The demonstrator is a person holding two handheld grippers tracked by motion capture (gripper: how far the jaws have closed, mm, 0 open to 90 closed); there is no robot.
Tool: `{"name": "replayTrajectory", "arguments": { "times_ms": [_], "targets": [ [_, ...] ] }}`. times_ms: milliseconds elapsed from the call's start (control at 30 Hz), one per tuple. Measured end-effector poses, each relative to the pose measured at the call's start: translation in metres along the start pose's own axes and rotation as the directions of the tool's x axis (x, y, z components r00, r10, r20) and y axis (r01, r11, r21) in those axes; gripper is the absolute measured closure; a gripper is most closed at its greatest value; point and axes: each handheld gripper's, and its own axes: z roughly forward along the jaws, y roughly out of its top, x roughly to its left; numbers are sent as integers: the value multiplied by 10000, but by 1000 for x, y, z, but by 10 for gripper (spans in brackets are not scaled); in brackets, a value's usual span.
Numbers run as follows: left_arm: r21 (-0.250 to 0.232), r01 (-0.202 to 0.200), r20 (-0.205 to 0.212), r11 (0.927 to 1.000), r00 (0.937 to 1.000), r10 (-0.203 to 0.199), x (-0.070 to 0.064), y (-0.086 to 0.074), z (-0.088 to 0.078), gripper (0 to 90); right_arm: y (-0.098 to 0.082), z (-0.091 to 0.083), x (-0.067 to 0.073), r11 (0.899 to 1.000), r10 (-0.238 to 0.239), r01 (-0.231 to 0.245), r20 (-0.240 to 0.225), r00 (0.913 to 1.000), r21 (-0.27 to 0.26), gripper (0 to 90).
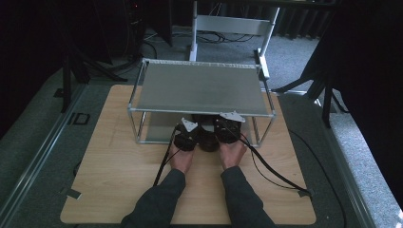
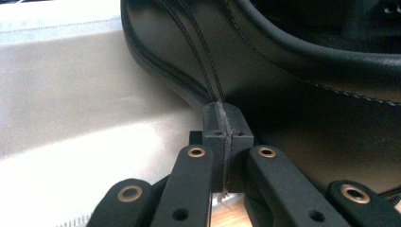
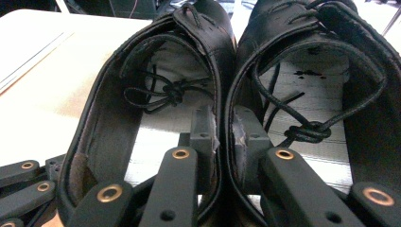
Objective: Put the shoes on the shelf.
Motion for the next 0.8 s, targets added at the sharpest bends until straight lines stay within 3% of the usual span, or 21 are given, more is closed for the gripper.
{"name": "replayTrajectory", "arguments": {
  "times_ms": [300, 333, 367, 433, 467, 533, 567, 600, 633, 700, 800],
  "targets": [
    [-210, -174, -231, 9996, 9996, 169, 1, 6, 5, 900, -1, 3, 1, 9989, 298, -291, 177, 9994, -357, 806],
    [-445, 32, -287, 9990, 9996, -45, 2, 10, 5, 900, 0, 4, 1, 9980, 420, -412, 174, 9990, -482, 807],
    [-524, -167, -146, 9985, 9998, 160, 5, 13, 5, 900, -1, 5, 1, 9977, 455, -447, 143, 9989, -518, 806],
    [-444, -124, -177, 9989, 9998, 116, 4, 15, 8, 900, -3, 10, 1, 9971, 304, -293, 150, 9994, -707, 800],
    [-255, -197, -170, 9995, 9997, 193, 7, 15, 11, 900, -1, 12, 0, 9983, 324, -317, 141, 9994, -494, 776],
    [29, -157, 53, 9999, 9999, 157, 8, 13, 17, 900, -1, 15, -1, 9965, 380, -371, 104, 9992, -751, 574],
    [29, -157, 53, 9999, 9999, 157, 8, 13, 17, 900, -1, 15, -1, 9965, 380, -371, 104, 9992, -751, 574],
    [-19, -159, 23, 9999, 9999, 159, 6, 11, 19, 900, -2, 15, -1, 9949, 424, -426, -36, 9991, -916, 498],
    [52, -167, -86, 9998, 9998, 167, 5, 11, 20, 900, -3, 12, 1, 9921, 436, -421, 108, 9990, -1183, 481],
    [129, -87, -35, 9999, 10000, 87, 6, 12, 19, 900, -4, 12, 2, 9925, 320, -355, -319, 9990, -1173, 417],
    [185, -76, 50, 9998, 10000, 75, 9, 12, 18, 887, -8, 7, 3, 9929, -9, -18, -219, 9998, -1188, 419]
  ]
}}
